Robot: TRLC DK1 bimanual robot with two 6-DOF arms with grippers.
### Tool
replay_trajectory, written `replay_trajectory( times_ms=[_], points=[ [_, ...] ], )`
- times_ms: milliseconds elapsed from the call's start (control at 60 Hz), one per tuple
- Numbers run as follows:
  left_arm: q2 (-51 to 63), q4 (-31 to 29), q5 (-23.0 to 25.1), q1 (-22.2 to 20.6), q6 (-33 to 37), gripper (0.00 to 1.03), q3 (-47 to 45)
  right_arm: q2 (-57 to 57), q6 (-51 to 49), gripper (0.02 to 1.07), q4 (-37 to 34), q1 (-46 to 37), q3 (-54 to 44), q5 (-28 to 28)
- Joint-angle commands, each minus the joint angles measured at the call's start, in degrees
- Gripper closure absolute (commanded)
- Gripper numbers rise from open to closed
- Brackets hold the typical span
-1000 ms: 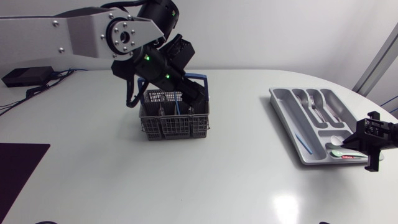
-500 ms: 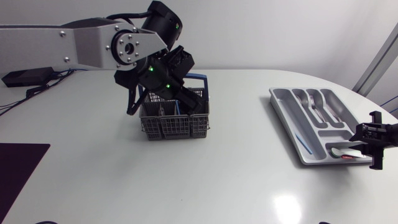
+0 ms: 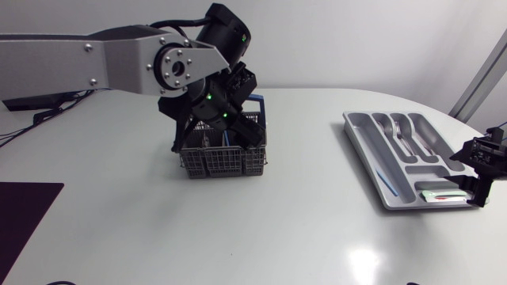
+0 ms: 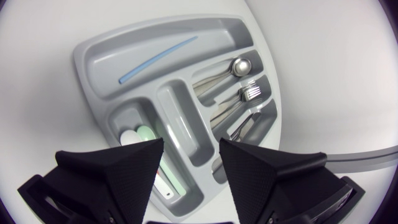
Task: Unload the cutlery basket into the drawer organizer.
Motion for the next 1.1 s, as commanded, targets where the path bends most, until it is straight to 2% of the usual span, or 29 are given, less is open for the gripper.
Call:
replay_trajectory(
  times_ms=[0,350,583,1083],
  points=[
    [2.62,0.38,-1.91,-0.61,-2.1,0.26,0.96,-2.2,5.33,0.37,-0.15,1.92,-3.93,-1.01],
    [11.05,-3.31,-8.5,-1.67,-7.72,0.34,9.66,-10.99,12.89,0.37,2.22,9.22,-15.62,-1.45],
    [16.59,-9.29,-9.73,-2.02,-10.36,0.36,16.7,-14.24,14.82,0.37,2.05,11.5,-18.17,-1.54],
    [20.28,-11.04,-10.08,-2.28,-11.59,0.55,17.66,-15.12,15.17,0.37,2.14,12.21,-19.84,-1.54]
  ],
)
